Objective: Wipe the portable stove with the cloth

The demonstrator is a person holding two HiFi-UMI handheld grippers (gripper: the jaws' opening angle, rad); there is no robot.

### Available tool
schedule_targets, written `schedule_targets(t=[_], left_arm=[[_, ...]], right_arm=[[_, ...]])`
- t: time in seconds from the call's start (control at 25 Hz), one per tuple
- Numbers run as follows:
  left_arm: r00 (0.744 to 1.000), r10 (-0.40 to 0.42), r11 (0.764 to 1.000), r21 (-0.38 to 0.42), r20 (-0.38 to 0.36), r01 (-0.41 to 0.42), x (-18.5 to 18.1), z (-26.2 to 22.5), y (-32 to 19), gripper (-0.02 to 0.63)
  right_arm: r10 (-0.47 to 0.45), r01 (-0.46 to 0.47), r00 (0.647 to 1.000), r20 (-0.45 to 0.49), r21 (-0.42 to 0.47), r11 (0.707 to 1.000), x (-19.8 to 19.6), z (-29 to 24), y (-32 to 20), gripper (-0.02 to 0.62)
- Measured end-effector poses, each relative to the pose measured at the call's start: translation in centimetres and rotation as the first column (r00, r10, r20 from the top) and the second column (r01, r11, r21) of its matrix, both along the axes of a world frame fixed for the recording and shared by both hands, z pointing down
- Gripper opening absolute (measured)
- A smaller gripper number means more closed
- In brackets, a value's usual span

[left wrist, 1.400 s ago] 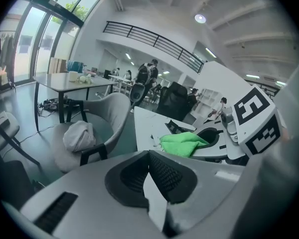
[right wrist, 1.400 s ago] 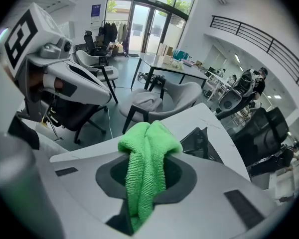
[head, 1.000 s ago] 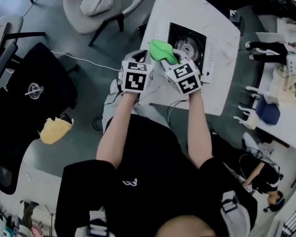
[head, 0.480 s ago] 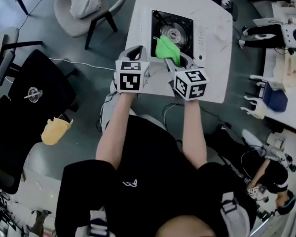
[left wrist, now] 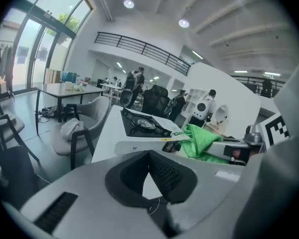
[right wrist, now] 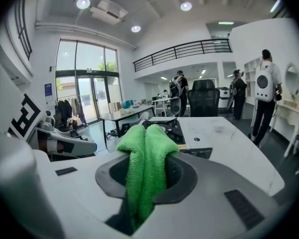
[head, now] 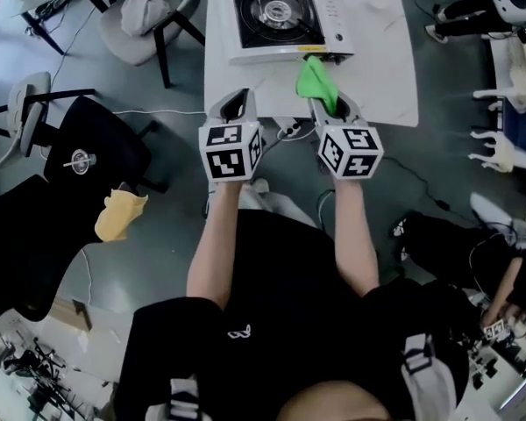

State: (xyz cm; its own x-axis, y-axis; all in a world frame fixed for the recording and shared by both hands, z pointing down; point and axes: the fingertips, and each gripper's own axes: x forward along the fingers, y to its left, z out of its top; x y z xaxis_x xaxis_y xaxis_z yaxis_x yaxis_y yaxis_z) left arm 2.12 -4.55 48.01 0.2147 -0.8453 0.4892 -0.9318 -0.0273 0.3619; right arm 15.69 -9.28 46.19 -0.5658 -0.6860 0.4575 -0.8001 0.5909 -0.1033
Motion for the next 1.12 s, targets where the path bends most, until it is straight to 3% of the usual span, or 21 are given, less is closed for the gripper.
schedule_targets(t=[0.16,0.32,0.68,0.84,1.12], left_arm=[[0.999,-0.031,0.996,0.080,0.025,0.029,2.4,-1.2,4.3,-0.002],[0.999,0.009,0.993,0.115,0.047,-0.014,5.6,-1.8,7.6,-0.002],[0.986,0.025,0.967,0.245,0.166,-0.066,8.4,-8.4,8.7,-0.002],[0.976,0.063,0.955,0.272,0.206,-0.119,10.0,-10.9,7.6,-0.002],[0.972,0.090,0.942,0.297,0.216,-0.154,10.0,-10.9,7.5,-0.002]], right_arm=[[0.050,-0.050,0.999,0.002,0.074,0.996,3.4,-0.5,3.5,0.061],[0.077,-0.076,0.997,-0.016,0.053,0.996,5.9,-1.0,6.4,0.061],[0.082,-0.102,0.991,0.101,0.208,0.973,9.1,-7.9,8.4,0.061],[0.095,-0.127,0.984,0.151,0.215,0.968,10.3,-9.6,8.6,0.061],[0.023,-0.053,0.991,0.133,0.222,0.974,8.7,-8.7,9.8,0.061]])
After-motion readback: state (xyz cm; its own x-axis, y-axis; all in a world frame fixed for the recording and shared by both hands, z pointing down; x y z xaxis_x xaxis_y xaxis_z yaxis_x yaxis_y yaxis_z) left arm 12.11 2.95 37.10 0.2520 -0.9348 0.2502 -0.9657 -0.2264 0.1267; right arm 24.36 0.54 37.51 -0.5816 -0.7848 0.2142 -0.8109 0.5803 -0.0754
